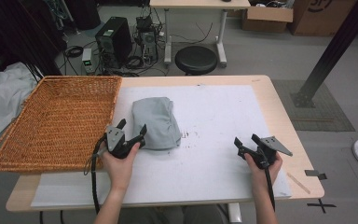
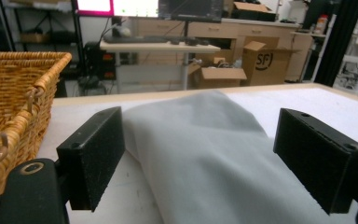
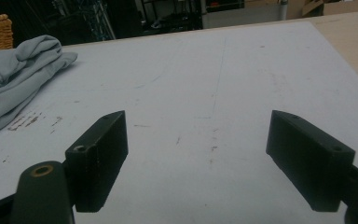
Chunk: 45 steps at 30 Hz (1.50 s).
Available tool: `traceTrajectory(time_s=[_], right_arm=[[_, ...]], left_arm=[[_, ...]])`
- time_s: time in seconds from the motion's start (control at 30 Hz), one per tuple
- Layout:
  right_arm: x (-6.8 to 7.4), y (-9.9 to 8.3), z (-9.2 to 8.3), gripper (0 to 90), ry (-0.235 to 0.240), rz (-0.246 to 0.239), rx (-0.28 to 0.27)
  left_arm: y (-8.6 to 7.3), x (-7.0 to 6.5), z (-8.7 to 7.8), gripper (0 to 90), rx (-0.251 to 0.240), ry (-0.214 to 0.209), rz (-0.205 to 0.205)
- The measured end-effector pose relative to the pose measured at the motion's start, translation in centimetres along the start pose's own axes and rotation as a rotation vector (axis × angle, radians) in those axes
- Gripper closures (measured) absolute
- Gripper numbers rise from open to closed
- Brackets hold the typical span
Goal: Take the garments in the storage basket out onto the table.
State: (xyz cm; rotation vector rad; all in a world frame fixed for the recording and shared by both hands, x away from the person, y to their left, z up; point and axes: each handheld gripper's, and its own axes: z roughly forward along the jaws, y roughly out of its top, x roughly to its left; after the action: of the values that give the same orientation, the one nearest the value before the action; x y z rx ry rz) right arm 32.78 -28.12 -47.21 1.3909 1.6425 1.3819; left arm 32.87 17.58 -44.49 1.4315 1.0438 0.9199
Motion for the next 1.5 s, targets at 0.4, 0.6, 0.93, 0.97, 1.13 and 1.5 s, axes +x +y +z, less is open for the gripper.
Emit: traceTrajectory(time_s=[0.4, 0.6, 0.93, 0.97, 1.13, 1.5], right_arm=[[-0.1, 0.0, 0.0, 20.7, 0.000, 0.008, 0.005], [0.0, 0.0, 0.0, 20.8, 0.003, 0.001, 0.007], [0.0, 0.0, 0.1, 20.6, 0.002, -0.003, 0.009], [0.0, 0.0, 0.1, 20.6, 0.002, -0.004, 0.008], [0.1, 0.0, 0.0, 20.6, -0.001, -0.011, 0.002], [0.1, 0.0, 0.1, 20.3, 0.000, -0.009, 0.009]], left_arm=[[-1.2, -2.2, -1.1, 14.5, -0.017, -0.015, 0.057], [-1.9, -2.7, -1.2, 14.8, -0.045, -0.007, 0.067], [-2.1, -2.8, -1.1, 14.2, -0.054, -0.011, 0.060], [-2.2, -2.8, -1.0, 14.0, -0.049, -0.012, 0.055], [-2.2, -2.9, -1.2, 14.0, -0.053, 0.001, 0.068], [-2.2, -2.8, -1.3, 14.1, -0.060, 0.004, 0.058]])
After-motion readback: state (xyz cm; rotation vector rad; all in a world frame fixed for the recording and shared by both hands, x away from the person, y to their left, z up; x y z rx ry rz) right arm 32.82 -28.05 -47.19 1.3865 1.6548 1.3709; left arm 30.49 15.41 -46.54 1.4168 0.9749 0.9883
